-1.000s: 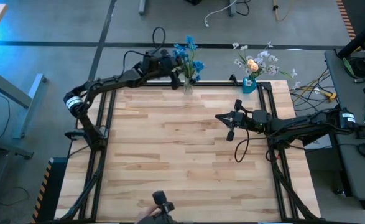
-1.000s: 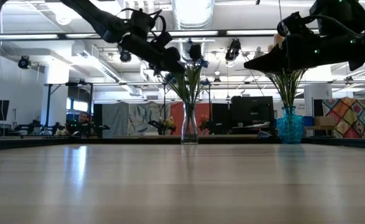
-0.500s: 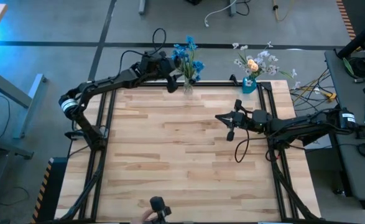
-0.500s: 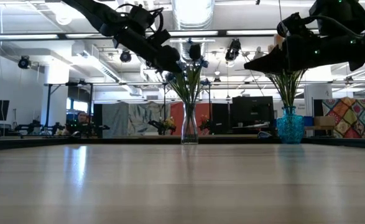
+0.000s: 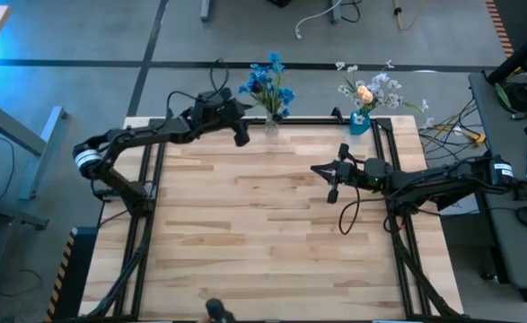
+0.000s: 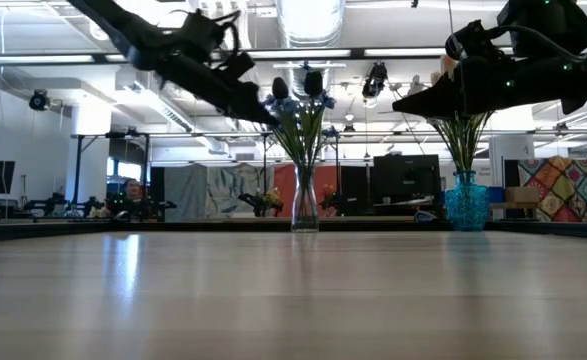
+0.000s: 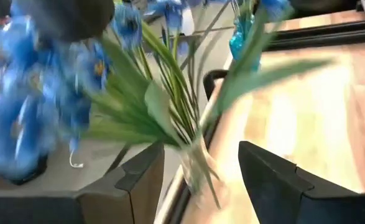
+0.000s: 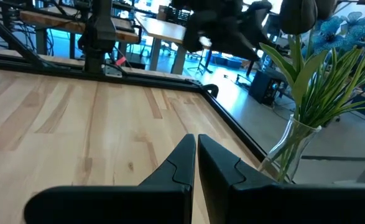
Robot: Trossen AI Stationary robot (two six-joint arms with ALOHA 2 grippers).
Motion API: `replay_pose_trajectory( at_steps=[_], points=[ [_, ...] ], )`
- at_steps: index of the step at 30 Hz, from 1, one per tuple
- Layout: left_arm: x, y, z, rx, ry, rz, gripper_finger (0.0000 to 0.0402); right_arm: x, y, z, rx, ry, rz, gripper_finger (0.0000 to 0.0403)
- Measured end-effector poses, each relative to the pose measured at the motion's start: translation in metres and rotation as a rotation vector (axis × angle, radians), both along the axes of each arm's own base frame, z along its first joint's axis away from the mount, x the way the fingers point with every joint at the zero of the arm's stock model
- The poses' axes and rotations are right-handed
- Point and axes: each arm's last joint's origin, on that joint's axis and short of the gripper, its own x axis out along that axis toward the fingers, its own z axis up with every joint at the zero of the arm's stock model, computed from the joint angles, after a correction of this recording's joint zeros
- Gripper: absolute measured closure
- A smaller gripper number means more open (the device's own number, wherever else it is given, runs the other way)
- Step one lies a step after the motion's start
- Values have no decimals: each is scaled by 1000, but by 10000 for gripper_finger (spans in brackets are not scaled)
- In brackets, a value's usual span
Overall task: Sort flowers into vase by color
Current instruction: Return to Home Position
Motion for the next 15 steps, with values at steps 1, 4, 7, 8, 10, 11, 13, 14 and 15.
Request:
replay_pose_trajectory(
  at_steps=[1,4,7,8,10,11,13,14,15],
  points=[
    [-6,-4,-2,-6,-4,2,210,0,0,0,-1,0,0,390],
    [-26,-22,-9,-20,-14,-3,210,0,0,-1,-2,7,0,390],
    [-47,-42,-16,-26,-34,-17,213,0,0,-3,-4,34,1,390],
    [-53,-49,-18,-32,-53,-21,216,-1,0,-3,-4,36,1,390],
    [-65,-61,-22,-28,-105,-30,224,-2,0,-2,-8,39,1,390],
    [-70,-66,-24,-20,-132,-38,230,-2,0,-2,-12,43,1,390],
    [-78,-75,-28,-11,-195,-49,243,-4,1,-2,-27,61,4,390],
    [-82,-79,-31,-13,-219,-53,250,-5,1,-1,-30,65,4,390],
    [-85,-82,-33,-18,-236,-58,258,-6,1,-1,-30,75,5,390]
  ],
)
